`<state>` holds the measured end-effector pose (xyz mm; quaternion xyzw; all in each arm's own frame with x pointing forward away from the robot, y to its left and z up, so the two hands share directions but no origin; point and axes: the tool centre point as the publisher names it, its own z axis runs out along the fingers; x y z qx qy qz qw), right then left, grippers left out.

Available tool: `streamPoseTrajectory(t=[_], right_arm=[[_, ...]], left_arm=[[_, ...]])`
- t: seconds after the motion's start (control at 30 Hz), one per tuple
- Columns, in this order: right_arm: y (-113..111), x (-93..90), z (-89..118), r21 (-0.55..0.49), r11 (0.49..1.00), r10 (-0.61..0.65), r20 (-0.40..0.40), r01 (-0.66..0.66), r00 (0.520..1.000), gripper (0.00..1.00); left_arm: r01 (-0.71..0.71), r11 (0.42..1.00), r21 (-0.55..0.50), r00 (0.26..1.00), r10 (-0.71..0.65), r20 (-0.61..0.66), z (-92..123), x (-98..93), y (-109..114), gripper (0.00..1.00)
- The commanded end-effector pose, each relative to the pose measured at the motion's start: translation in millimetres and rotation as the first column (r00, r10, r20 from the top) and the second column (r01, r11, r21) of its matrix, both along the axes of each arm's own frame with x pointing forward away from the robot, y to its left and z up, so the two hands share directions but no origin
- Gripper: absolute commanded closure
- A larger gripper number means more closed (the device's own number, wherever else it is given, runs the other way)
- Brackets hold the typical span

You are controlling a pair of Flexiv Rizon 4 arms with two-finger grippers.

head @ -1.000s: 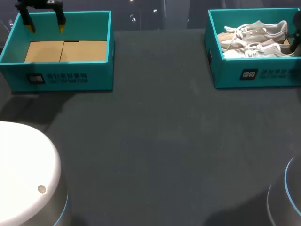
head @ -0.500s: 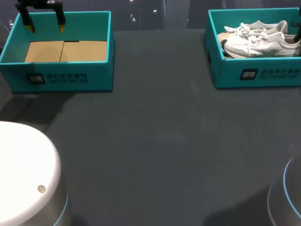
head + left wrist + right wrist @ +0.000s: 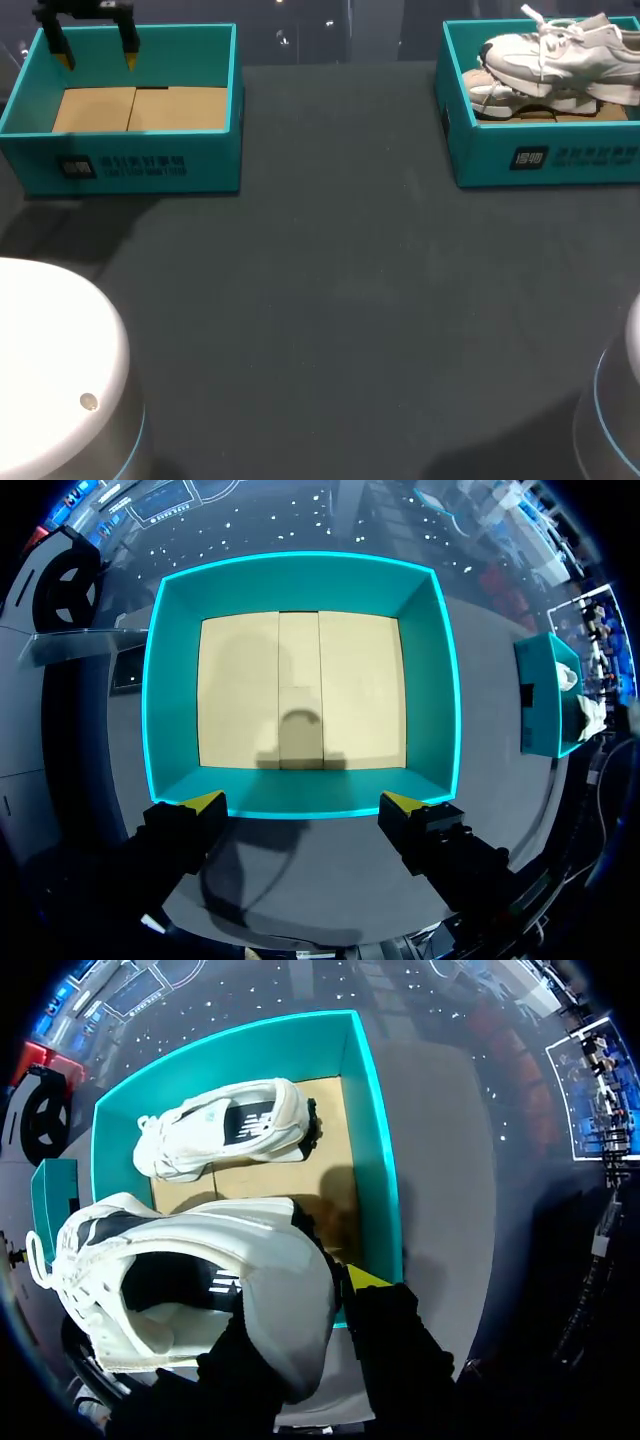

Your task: Take the shoe out of the shoebox, open the shoe tongue, remove and reinsert the insole, then place the shoe into the shoebox

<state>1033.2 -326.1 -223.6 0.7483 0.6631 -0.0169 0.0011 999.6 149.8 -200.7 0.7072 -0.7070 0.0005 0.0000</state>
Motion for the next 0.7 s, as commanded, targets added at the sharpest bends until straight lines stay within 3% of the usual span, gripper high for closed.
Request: streamPoseTrajectory(t=[0.03,0.37,0.7], right_arm=[[12.6,-23.9,37.0,-0.034,0.999,0.008,0.064,-0.006,0.998,1.00],[64.5,-82.9,87.3,-0.133,0.991,-0.005,0.150,0.026,0.989,1.00],[141.5,-155.0,105.8,-0.193,0.979,-0.025,0.208,0.066,0.978,1.00]], left_arm=[[0.000,1.000,0.001,1.000,0.000,0.000,0.5,0.1,0.0,0.00],[0.000,1.000,0.001,1.000,0.000,0.000,0.5,0.1,0.0,0.00],[0.000,1.000,0.001,1.000,0.000,0.000,0.5,0.1,0.0,0.00]])
